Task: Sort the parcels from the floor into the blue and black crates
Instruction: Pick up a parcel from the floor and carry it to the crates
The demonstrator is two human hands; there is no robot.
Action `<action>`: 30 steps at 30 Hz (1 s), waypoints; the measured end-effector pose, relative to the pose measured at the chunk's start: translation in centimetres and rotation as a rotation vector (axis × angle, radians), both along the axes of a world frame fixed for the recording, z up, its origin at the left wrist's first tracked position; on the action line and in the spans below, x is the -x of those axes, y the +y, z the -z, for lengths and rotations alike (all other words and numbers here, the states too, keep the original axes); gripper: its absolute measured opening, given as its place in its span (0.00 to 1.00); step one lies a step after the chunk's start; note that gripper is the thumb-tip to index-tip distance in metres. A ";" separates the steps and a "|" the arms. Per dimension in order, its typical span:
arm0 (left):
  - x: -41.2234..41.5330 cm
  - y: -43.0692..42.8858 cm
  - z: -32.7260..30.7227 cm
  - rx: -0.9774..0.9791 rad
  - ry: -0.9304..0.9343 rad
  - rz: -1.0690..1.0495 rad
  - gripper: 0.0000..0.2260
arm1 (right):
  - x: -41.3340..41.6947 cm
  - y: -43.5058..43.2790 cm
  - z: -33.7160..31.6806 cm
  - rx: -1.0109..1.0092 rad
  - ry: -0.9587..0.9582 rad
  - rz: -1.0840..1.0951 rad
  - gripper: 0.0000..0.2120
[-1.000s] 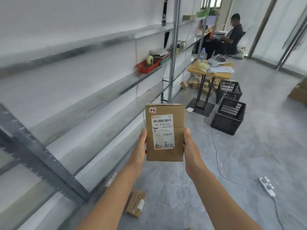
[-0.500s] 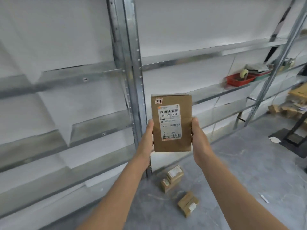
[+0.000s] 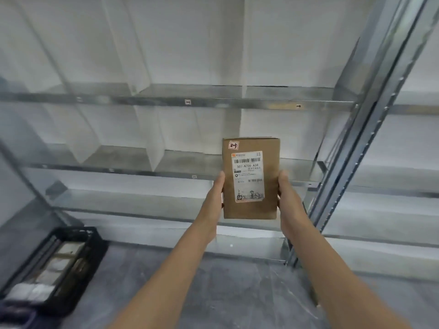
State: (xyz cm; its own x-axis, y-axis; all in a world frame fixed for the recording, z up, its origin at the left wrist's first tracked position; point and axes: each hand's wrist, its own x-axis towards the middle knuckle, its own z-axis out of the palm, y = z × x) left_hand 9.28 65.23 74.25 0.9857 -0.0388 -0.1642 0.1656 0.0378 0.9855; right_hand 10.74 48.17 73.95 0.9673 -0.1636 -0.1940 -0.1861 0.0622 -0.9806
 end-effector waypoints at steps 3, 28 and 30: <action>0.4 5.3 0.3 0.001 0.004 -0.141 0.23 | -1.7 5.9 0.0 0.006 -0.004 -0.108 0.21; 7.0 27.6 4.6 0.126 0.166 -1.184 0.15 | -7.3 38.5 5.3 0.042 0.100 -1.074 0.23; 8.5 29.6 5.4 0.148 0.187 -1.229 0.15 | -6.2 41.3 6.2 0.051 0.126 -1.125 0.24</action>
